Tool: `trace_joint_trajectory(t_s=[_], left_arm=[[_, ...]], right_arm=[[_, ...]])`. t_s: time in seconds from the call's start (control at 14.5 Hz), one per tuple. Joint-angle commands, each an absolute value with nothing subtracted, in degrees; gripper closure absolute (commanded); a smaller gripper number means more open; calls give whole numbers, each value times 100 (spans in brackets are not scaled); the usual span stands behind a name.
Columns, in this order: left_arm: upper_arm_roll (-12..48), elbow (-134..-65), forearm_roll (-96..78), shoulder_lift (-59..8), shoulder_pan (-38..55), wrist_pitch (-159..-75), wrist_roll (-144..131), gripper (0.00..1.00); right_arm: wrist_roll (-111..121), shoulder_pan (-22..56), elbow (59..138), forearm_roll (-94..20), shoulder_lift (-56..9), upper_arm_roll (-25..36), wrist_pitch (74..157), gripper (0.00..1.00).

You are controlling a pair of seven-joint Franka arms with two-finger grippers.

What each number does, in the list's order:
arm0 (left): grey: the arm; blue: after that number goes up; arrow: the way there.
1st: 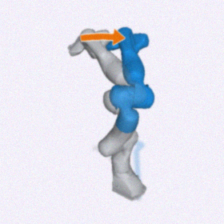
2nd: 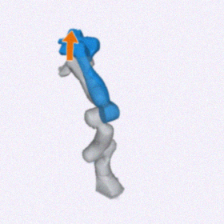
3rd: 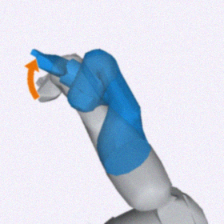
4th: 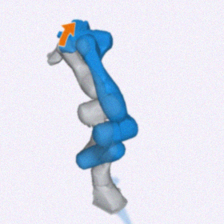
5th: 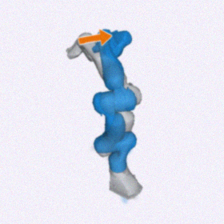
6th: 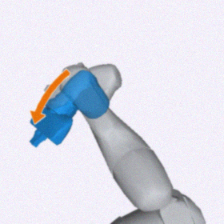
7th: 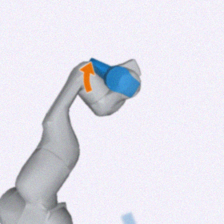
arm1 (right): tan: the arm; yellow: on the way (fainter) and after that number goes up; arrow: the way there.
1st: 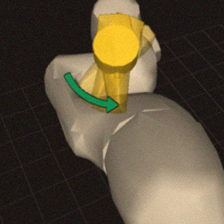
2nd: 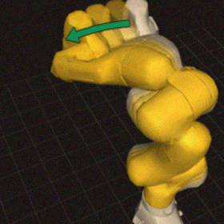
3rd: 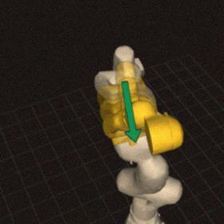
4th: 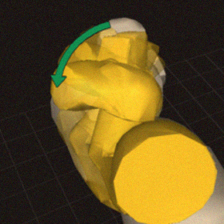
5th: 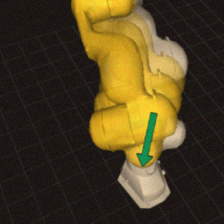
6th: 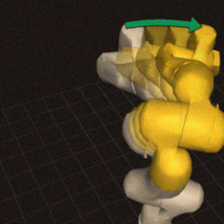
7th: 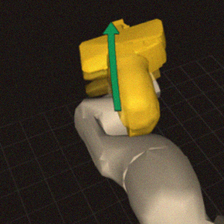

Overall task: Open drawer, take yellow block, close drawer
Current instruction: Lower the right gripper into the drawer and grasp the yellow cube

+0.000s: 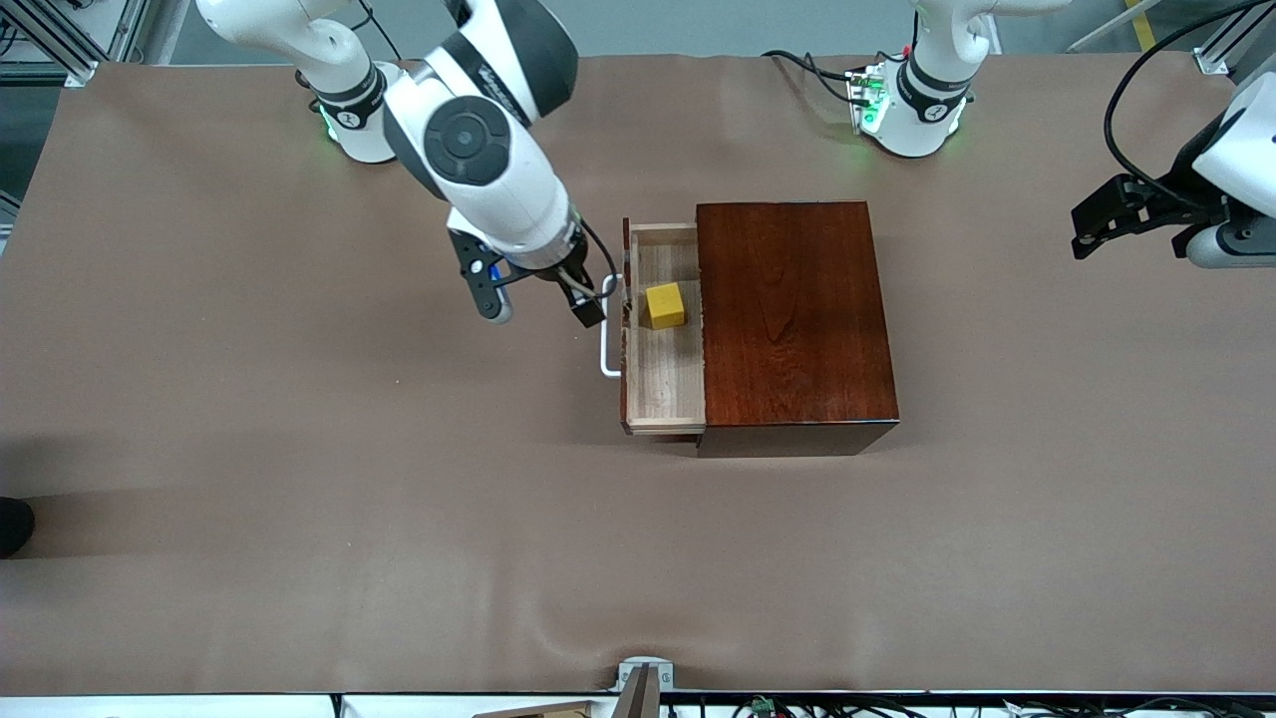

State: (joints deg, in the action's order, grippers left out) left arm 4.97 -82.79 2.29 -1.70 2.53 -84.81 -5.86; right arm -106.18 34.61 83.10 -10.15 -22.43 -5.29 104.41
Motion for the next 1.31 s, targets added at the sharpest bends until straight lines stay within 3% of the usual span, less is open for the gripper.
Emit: trace_joint_trajectory(t_s=[0.0, 0.28, 1.24], left_arm=[[598, -9192, 114, 456, 141, -8850, -483, 0], [545, -9211, 123, 501, 71, -8675, -308, 0], [545, -9105, 167, 466, -62, -8675, -237, 0]], right_arm=[[-11038, 3620, 7929, -1090, -2565, -475, 10441, 0], [-11626, 3823, 7691, -1072, -2996, -466, 10669, 0], [-11997, 4333, 7734, -862, -3568, -439, 11152, 0]])
